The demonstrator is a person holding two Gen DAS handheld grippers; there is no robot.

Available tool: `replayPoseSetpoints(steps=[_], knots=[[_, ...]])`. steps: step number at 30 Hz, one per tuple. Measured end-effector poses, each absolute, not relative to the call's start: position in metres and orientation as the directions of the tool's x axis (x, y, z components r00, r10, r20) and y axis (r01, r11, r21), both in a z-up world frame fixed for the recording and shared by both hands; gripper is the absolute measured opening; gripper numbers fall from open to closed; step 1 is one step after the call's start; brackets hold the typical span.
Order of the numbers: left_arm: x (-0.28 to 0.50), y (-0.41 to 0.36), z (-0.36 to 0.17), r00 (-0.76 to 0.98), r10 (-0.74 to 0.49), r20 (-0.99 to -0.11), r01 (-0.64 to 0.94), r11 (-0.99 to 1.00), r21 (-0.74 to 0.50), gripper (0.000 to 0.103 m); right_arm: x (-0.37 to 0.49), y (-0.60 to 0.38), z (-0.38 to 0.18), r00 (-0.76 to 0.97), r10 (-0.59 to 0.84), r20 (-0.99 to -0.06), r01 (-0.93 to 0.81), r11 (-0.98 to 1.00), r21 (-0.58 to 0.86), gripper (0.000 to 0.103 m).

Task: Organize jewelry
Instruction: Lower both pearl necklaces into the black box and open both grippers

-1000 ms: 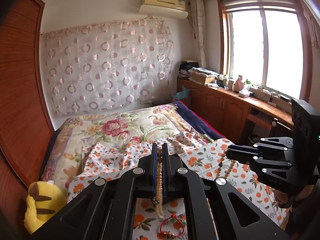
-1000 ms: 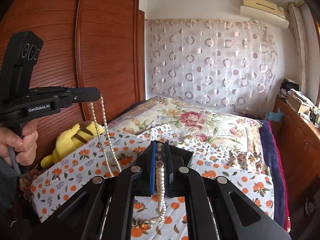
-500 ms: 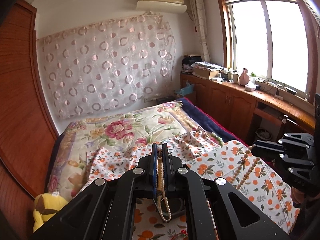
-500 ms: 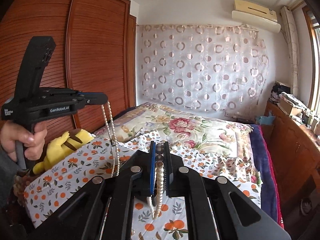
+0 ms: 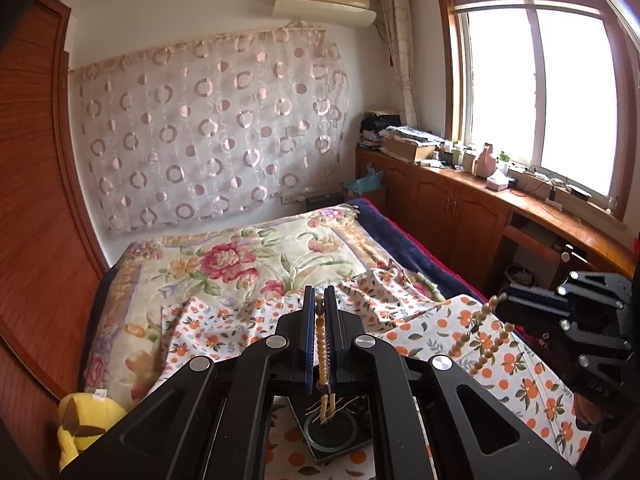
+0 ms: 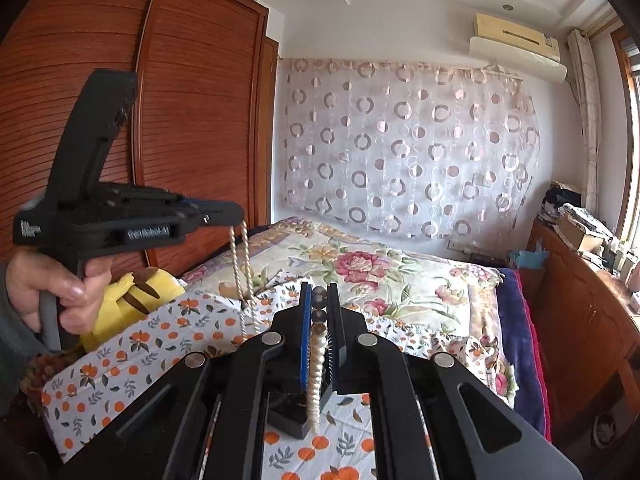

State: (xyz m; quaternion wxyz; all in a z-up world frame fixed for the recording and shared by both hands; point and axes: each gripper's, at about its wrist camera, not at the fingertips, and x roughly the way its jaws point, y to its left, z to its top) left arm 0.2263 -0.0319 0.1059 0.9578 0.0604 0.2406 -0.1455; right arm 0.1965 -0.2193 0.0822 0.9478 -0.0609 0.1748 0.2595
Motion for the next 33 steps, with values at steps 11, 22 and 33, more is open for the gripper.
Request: replayPoseSetpoints(steps=[11,22,33], knots=[[0.232,0.004,0.053,0.809,-0.208,-0.55,0.234,0.972,-0.022,0.022,0.223,-0.194,0.09,0.806,0.479,-0.347,-0.518,0.855,-0.023,0.008],[0.2,0.025,-0.001,0.777,-0.195,-0.598,0.238,0.971,-0.008,0.022,0.236,-0.174,0.057,0.766,0.457,-0.452,-0.531,0.846,-0.044,0.009],[0.171,0.02,-0.061,0.708,-0.223,-0.67,0.273,0.962,-0.033,0.022,0.206,-0.189,0.005,0.711,0.451,-0.54,-0.553,0.833,-0.031,0.019]])
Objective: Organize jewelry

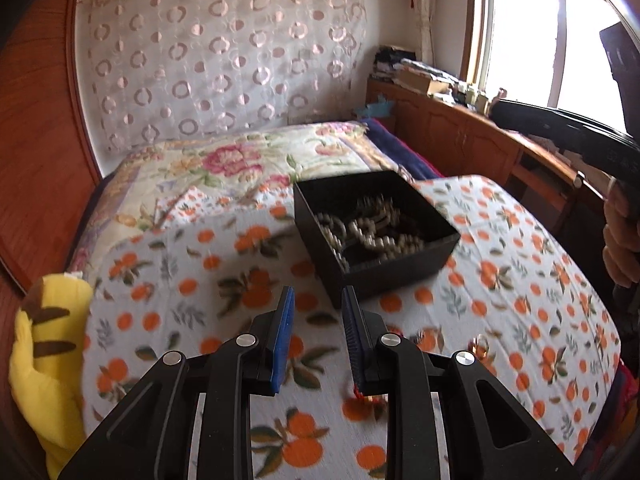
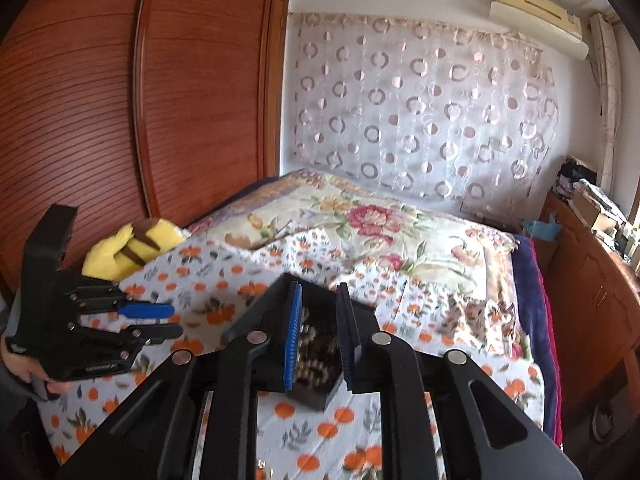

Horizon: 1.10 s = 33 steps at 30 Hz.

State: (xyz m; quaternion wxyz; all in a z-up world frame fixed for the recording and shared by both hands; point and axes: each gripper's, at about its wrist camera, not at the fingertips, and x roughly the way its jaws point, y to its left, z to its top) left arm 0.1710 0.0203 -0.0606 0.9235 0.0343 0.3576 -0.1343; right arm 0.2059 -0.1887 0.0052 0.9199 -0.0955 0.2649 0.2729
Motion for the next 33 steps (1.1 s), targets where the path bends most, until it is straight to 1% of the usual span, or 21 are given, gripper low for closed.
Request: replayPoseSetpoints(steps=[6,14,21,33], knots=[[0.167,0.013,-0.082,0.668,-0.241,-0.704,0.299,0.953,-0.043,0.023,0.181,-0.187,-0.036,0.65,0.457,-0.607,-0.582,0.813,-0.012,0.019],[0.17,0.005,-0.103,0.629,-0.24,-0.74,0.311,0.95,-0.044,0.024,0.163,-0.174,-0.085,0.586,0.451,-0.673,-0.599,0.801,0.014,0.019],[0.172,0.001,-0.109,0.615,-0.236,-0.753,0.314,0.949,-0.041,0.024,0.161,-0.179,-0.097,0.566,0.444,-0.694,-0.592,0.805,0.033,0.019],[0.184,-0.003,-0.121,0.586,-0.25,-0.771,0.326,0.944,-0.059,0.024,0.157,-0.187,-0.1,0.569,0.437,-0.696,-0.583,0.812,0.034,0.019]])
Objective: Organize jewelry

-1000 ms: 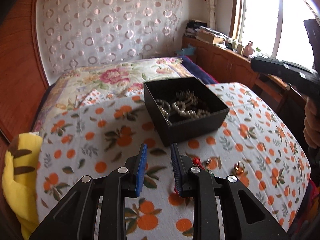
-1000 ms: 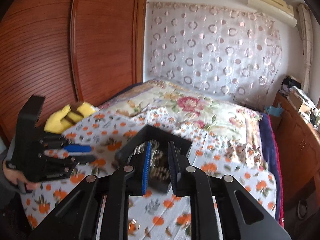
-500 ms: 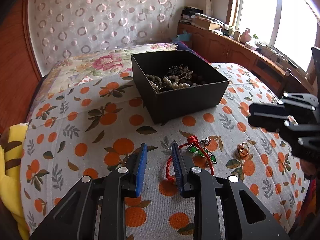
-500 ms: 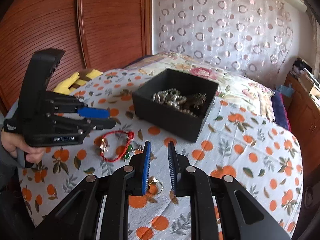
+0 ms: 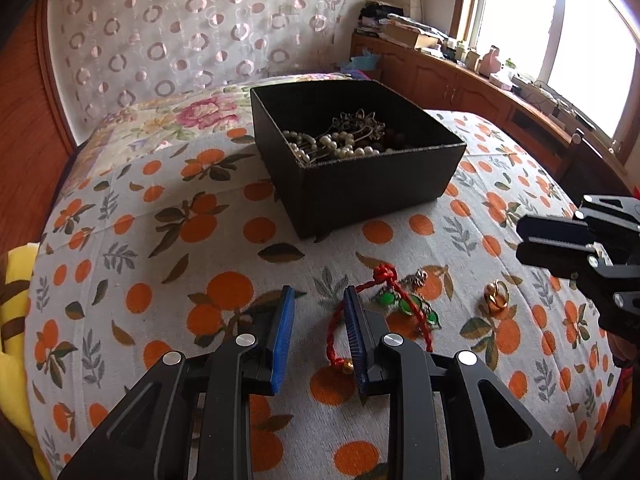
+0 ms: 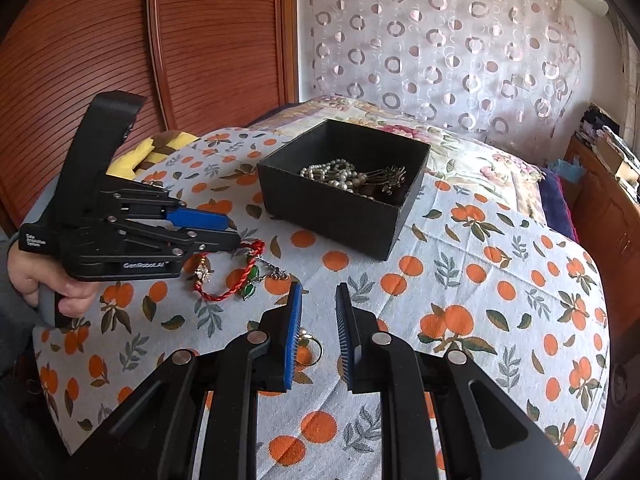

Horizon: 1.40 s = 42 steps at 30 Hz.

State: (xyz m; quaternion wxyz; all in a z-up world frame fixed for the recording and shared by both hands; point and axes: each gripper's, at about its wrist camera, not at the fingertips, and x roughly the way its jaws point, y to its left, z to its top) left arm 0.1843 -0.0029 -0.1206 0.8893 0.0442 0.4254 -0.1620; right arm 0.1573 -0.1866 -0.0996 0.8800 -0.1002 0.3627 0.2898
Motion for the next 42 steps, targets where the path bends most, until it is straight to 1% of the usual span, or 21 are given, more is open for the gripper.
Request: replayPoseSetpoints(steps=[2,3,4,5,9,11,16,20,24,25,27,28,29,34,36,37,38,39,42], knots=[[0.187,-0.003,-0.121,0.583,-0.257,-0.771,0.328,0.942,-0.066,0.023,0.155,-0.187,-0.101,0.567,0.44,-0.696,-0.587,0.809,0.034,0.019],[0.19,-0.003,-0.121,0.582,-0.264,-0.769,0.333,0.94,-0.071,0.021,0.154,-0.186,-0.102,0.567,0.441,-0.696,-0.588,0.808,0.033,0.019],[0.19,-0.003,-0.121,0.58,-0.272,-0.768,0.34,0.937,-0.075,0.009,0.153,-0.186,-0.102,0.566,0.443,-0.695,-0.59,0.807,0.033,0.019],[0.19,-0.003,-0.121,0.565,-0.305,-0.766,0.362,0.926,-0.102,0.0,0.152,-0.185,-0.102,0.566,0.443,-0.695,-0.591,0.806,0.033,0.019],[0.184,-0.004,-0.118,0.576,-0.294,-0.763,0.366,0.927,-0.081,0.0,0.15,-0.183,-0.104,0.562,0.445,-0.697,-0.594,0.804,0.033,0.019],[0.18,-0.002,-0.115,0.579,-0.309,-0.754,0.365,0.926,-0.099,0.0,0.149,-0.182,-0.104,0.561,0.444,-0.699,-0.595,0.803,0.032,0.019],[0.166,0.009,-0.096,0.619,-0.33,-0.712,0.348,0.929,-0.128,0.0,0.15,-0.179,-0.105,0.558,0.446,-0.7,-0.597,0.801,0.035,0.019],[0.159,0.011,-0.082,0.647,-0.337,-0.684,0.353,0.927,-0.123,0.0,0.15,-0.173,-0.105,0.554,0.449,-0.701,-0.604,0.796,0.032,0.019],[0.169,0.005,-0.089,0.623,-0.315,-0.716,0.361,0.928,-0.094,0.0,0.149,-0.172,-0.104,0.556,0.452,-0.697,-0.605,0.795,0.033,0.019],[0.172,0.004,-0.093,0.62,-0.306,-0.723,0.357,0.93,-0.087,0.0,0.149,-0.172,-0.103,0.557,0.452,-0.697,-0.605,0.795,0.033,0.019],[0.178,0.001,-0.101,0.601,-0.297,-0.742,0.365,0.928,-0.076,0.012,0.149,-0.172,-0.103,0.556,0.45,-0.698,-0.605,0.796,0.031,0.019],[0.181,0.0,-0.104,0.593,-0.297,-0.749,0.369,0.926,-0.075,0.023,0.149,-0.173,-0.103,0.557,0.449,-0.699,-0.605,0.796,0.03,0.019],[0.184,-0.001,-0.107,0.587,-0.295,-0.754,0.371,0.926,-0.073,0.026,0.149,-0.174,-0.102,0.556,0.449,-0.699,-0.604,0.796,0.03,0.019],[0.198,-0.01,-0.121,0.558,-0.273,-0.784,0.39,0.92,-0.043,0.026,0.148,-0.179,-0.102,0.558,0.447,-0.699,-0.597,0.801,0.036,0.019],[0.2,-0.013,-0.122,0.568,-0.272,-0.777,0.405,0.914,-0.024,0.025,0.147,-0.181,-0.102,0.559,0.448,-0.698,-0.596,0.802,0.038,0.019],[0.2,-0.015,-0.122,0.566,-0.274,-0.777,0.412,0.911,-0.021,0.02,0.147,-0.182,-0.101,0.559,0.448,-0.698,-0.595,0.802,0.038,0.019],[0.2,-0.016,-0.122,0.558,-0.287,-0.779,0.425,0.905,-0.028,0.006,0.147,-0.182,-0.102,0.559,0.448,-0.698,-0.596,0.802,0.038,0.019],[0.199,-0.018,-0.122,0.534,-0.32,-0.783,0.453,0.89,-0.055,0.002,0.147,-0.182,-0.102,0.559,0.448,-0.698,-0.596,0.802,0.038,0.019],[0.192,-0.023,-0.122,0.552,-0.296,-0.78,0.462,0.887,-0.01,0.001,0.147,-0.182,-0.102,0.559,0.448,-0.698,-0.596,0.802,0.038,0.019]])
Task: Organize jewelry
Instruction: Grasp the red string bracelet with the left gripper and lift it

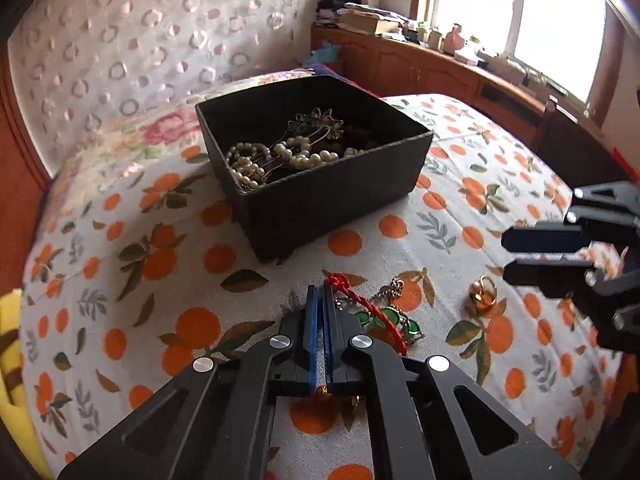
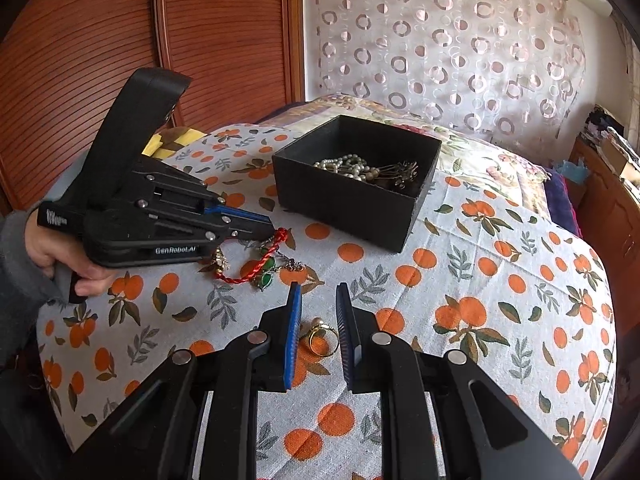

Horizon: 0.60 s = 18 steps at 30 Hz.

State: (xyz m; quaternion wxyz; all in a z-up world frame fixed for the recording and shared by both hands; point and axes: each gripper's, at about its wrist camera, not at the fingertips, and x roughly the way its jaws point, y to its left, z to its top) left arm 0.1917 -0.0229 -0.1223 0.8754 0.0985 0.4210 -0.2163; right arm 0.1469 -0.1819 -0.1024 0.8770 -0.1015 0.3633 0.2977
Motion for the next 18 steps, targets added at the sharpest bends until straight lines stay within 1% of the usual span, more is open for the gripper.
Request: replayPoseSetpoints(steps=[3,8,18], knots=[[0.185,-0.019,-0.119,0.554,-0.307,-0.774,0.448,0.894,-0.034,0.0,0.146,-0.182,-0.102,0.558,0.449,-0.698,-0.596,0.802,0.039,0.019],[0.169,-0.009,-0.101,0.599,-0.316,-0.735,0.419,0.907,-0.049,0.0,0.144,-0.178,-0.103,0.555,0.449,-0.701,-0.6,0.799,0.036,0.019],[0.134,0.011,-0.052,0.692,-0.358,-0.627,0.39,0.916,-0.093,0.0,0.148,-0.158,-0.102,0.536,0.473,-0.699,-0.624,0.78,0.048,0.019]])
